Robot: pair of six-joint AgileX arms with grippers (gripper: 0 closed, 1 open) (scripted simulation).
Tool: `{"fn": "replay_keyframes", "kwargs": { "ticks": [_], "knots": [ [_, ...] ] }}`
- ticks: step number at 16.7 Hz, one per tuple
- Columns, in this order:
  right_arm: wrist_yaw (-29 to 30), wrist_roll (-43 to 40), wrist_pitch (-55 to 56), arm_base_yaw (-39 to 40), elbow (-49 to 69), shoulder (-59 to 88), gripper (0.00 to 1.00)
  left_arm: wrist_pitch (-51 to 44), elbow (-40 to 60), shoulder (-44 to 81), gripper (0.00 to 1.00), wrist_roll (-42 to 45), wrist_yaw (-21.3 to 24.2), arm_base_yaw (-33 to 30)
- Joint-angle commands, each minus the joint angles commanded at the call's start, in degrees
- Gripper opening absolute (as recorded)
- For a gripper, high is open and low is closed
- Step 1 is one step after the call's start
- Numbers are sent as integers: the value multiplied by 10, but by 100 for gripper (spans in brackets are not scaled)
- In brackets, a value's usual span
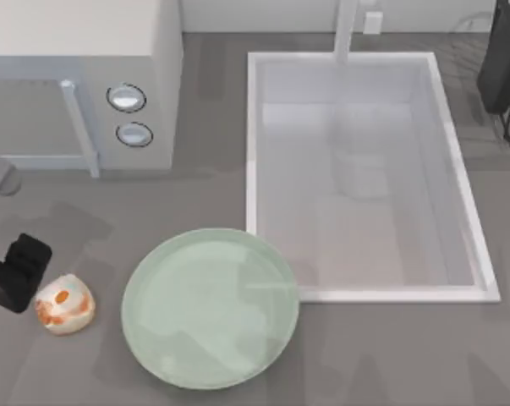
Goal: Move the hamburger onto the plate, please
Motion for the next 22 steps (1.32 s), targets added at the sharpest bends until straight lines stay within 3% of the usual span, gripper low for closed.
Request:
{"fn": "replay_keyframes", "kwargs": {
  "ticks": [6,11,18,22],
  "knots": [
    [0,0,0,0,0,0,100,-169,184,323,100,141,-1,-42],
    [0,0,0,0,0,0,100,-249,254,440,100,206,0,-62],
    [0,0,0,0,0,0,100,-244,251,450,100,210,1,-62],
    [0,0,0,0,0,0,100,-163,213,490,100,212,1,-62]
  ]
}}
